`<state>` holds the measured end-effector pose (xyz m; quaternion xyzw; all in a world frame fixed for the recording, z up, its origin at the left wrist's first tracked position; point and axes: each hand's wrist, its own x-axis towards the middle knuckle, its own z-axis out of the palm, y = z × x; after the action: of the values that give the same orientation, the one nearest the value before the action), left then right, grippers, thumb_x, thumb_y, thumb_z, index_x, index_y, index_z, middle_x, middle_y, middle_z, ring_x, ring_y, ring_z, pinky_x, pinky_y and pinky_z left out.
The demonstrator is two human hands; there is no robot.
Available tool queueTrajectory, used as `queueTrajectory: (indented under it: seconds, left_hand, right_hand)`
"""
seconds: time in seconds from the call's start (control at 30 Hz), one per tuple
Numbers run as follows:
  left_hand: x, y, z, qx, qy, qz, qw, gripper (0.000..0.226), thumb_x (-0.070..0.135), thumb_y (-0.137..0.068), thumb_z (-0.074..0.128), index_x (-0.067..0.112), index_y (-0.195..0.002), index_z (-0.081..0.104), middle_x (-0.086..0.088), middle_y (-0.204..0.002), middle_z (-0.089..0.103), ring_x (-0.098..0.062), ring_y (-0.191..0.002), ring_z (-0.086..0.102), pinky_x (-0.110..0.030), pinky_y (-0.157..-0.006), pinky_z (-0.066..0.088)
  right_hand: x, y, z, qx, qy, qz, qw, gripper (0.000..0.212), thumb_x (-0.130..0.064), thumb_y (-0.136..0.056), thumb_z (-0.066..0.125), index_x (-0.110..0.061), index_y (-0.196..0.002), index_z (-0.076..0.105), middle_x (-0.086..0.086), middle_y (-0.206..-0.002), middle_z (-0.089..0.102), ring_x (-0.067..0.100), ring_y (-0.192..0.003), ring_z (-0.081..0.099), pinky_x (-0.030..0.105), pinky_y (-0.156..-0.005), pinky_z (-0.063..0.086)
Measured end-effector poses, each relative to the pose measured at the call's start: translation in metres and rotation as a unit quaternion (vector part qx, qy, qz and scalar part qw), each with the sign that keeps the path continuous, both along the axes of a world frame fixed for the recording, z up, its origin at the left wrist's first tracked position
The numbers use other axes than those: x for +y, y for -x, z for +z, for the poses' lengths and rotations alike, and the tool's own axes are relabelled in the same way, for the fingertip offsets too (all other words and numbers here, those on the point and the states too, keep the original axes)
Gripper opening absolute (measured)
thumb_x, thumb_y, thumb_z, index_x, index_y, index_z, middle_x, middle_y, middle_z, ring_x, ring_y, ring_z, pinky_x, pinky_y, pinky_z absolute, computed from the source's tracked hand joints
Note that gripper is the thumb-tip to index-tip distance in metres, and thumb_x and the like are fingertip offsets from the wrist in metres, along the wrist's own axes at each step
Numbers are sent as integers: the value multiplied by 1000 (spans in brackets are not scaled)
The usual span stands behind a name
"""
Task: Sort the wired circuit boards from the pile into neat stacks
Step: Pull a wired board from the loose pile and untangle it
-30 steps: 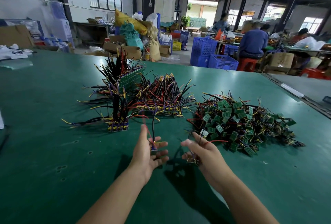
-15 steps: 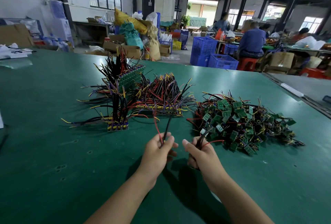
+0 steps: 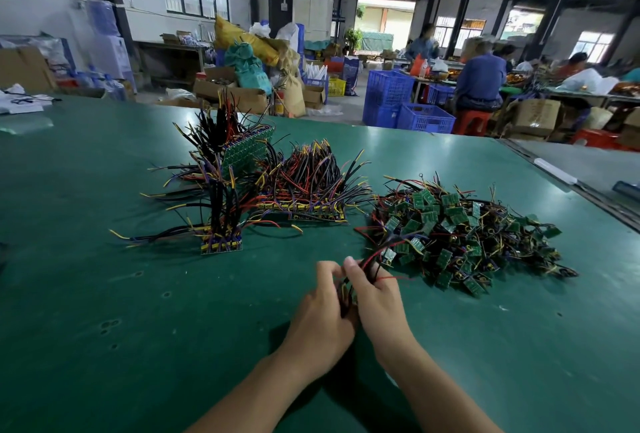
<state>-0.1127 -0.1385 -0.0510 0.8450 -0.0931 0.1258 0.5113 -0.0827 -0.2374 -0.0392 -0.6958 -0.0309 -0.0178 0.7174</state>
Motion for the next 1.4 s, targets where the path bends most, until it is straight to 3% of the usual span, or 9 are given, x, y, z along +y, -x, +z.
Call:
queueTrajectory:
  seconds: [0.2,0.33,0.47,0.6,0.73,0.83,1.03,1.17,1.4]
  left_hand:
    - [2,2,5,-19,64,14,998,36,29,-70,57,25,-97,35,3,-95,50,-13,-89,50,-30,-76,43]
    - [8,-1,9,-29,165,48,985,44,50,-69,60,24,-102,48,6,-104,53,-7,-100,51,-23,-84,41]
    - [2,-3,7,26,181,-12,983,57,55,-63,67,26,-112,58,5,-113,58,-10,-107,58,-34,-95,47]
    - [3,-6,8,-7,174,-15,985,36,50,-65,69,27,-93,70,10,-107,61,-4,-106,59,-30,-97,46]
    - [5,-3,11,-72,105,31,991,16,48,-72,64,33,-77,66,13,-93,60,0,-88,58,-13,-80,41]
    - [4,0,12,-69,92,24,993,23,47,-80,59,26,-85,66,8,-83,67,-7,-77,63,-26,-70,50]
    - [11,-8,18,-33,297,5,954,6,7,-92,60,11,-90,63,2,-76,73,-6,-73,68,-16,-68,51]
    - [16,-13,20,-9,384,5,923,6,4,-90,58,7,-95,58,0,-71,71,-6,-67,62,-15,-62,47]
    - [18,-21,16,62,534,14,843,12,14,-81,60,7,-89,56,2,-68,70,-3,-55,58,-14,-54,49]
  right_hand:
    - [-8,-2,5,-84,45,-26,995,37,-28,-103,44,-9,-74,57,0,-65,60,13,-62,56,27,-61,46]
    - [-15,-1,5,-113,87,40,989,30,-29,-101,48,-17,-73,50,-6,-51,49,13,-47,45,32,-49,38]
    - [-11,5,3,-127,157,126,971,25,-15,-98,56,-29,-80,64,-15,-68,67,0,-62,61,21,-59,48]
    - [-16,4,6,-101,271,154,945,35,-14,-91,55,-33,-61,61,-9,-52,57,11,-48,52,32,-46,45]
    - [-21,4,8,-80,320,179,927,21,-9,-77,44,-19,-68,60,0,-48,56,20,-39,56,38,-41,52]
    - [-25,4,10,-96,321,224,915,17,-17,-74,48,-29,-65,56,-4,-53,61,18,-44,62,35,-45,54]
    - [-39,-3,14,-28,116,284,951,10,-30,-80,68,-28,-89,72,8,-73,67,26,-71,68,40,-75,57]
    - [-39,-3,14,59,-75,251,963,23,-22,-87,70,-8,-106,67,15,-89,64,32,-64,64,41,-66,57]
    - [-24,-1,16,85,-193,199,957,21,-22,-83,64,-3,-93,67,13,-92,62,22,-63,57,33,-60,54]
